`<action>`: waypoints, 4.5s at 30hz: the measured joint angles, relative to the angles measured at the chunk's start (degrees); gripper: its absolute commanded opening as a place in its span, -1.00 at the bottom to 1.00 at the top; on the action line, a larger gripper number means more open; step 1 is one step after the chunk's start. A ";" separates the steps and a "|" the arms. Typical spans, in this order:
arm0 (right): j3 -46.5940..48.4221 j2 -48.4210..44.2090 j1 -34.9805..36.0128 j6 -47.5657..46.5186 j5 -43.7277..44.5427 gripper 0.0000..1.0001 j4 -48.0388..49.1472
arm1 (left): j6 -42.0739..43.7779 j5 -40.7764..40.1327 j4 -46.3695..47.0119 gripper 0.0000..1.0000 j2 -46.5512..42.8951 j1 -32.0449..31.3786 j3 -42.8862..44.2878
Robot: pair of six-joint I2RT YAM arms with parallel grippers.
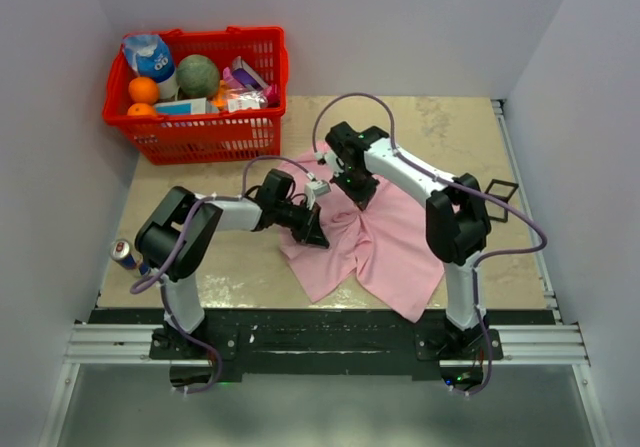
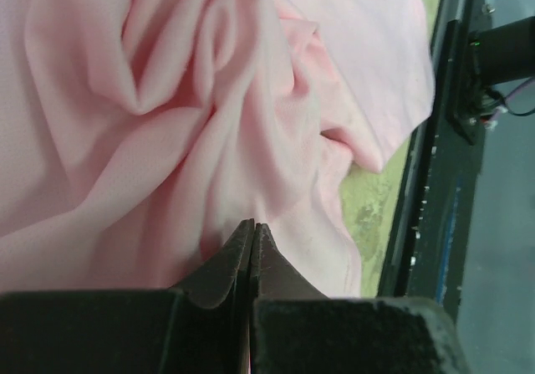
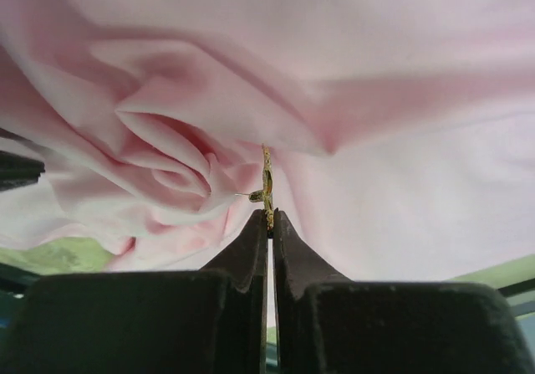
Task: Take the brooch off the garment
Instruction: Remove the brooch from the clothes, then close the brooch.
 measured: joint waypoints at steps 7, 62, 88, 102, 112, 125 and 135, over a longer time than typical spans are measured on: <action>3.74 0.72 4.26 -10.67 10.10 -1.00 0.83 | -2.89 6.14 0.33 -1.00 -0.46 2.23 0.09; -19.54 -0.37 11.06 -37.70 47.50 -1.00 36.24 | 58.84 -48.78 -0.66 -0.83 -7.48 -24.44 -4.98; 7.30 1.70 1.62 -30.32 32.22 -1.00 32.46 | 53.27 -47.19 -9.79 -0.86 -19.80 -24.48 -13.27; 3.06 -6.25 -7.30 -10.75 -31.54 -1.00 -0.13 | 36.28 -36.26 -25.62 -0.26 -38.38 -10.49 0.63; -7.30 -2.25 -11.28 -13.66 -59.47 -1.00 -5.42 | 20.41 -18.45 -25.51 -0.49 -35.15 3.39 6.34; -8.22 5.73 -13.62 -14.60 -71.65 -1.00 -7.15 | 6.32 -1.42 -15.37 -1.00 -24.85 3.23 -3.41; -9.53 -2.60 -13.60 -9.46 -74.88 -1.00 -3.08 | -10.56 8.02 3.41 -1.00 -19.47 3.23 -6.82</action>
